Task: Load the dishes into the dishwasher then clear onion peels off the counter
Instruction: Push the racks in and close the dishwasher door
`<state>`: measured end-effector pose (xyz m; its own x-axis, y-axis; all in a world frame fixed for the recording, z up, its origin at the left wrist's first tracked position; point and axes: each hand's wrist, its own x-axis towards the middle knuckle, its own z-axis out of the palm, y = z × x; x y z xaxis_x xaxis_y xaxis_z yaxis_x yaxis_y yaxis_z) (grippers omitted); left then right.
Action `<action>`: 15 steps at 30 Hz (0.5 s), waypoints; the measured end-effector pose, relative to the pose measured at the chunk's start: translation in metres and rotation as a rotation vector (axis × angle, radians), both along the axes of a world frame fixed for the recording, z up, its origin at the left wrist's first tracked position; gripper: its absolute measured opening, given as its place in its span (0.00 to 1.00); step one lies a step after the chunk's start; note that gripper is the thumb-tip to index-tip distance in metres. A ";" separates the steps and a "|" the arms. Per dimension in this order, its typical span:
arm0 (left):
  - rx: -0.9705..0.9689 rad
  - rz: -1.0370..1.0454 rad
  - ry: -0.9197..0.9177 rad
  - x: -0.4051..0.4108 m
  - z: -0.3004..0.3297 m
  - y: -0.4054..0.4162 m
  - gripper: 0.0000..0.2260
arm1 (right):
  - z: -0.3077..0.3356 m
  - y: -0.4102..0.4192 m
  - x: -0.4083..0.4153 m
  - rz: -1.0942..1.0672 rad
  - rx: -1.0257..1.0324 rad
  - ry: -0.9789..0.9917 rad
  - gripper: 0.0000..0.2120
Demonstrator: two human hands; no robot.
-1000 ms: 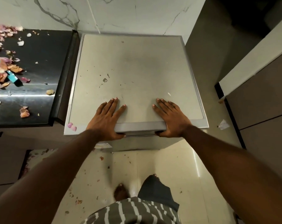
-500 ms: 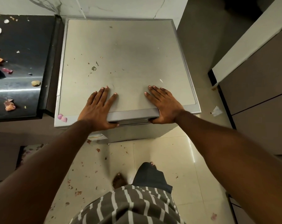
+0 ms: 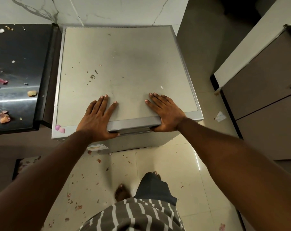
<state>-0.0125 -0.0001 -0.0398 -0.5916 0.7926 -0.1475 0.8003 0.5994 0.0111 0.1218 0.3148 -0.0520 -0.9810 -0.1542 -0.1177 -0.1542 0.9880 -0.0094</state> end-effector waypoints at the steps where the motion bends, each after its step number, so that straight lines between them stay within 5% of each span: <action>1: 0.002 -0.001 -0.001 0.000 0.000 0.000 0.60 | 0.000 0.000 0.000 0.001 0.000 0.000 0.59; 15: 0.014 0.008 -0.003 -0.003 -0.004 -0.002 0.59 | -0.001 0.000 -0.001 0.000 -0.012 0.017 0.58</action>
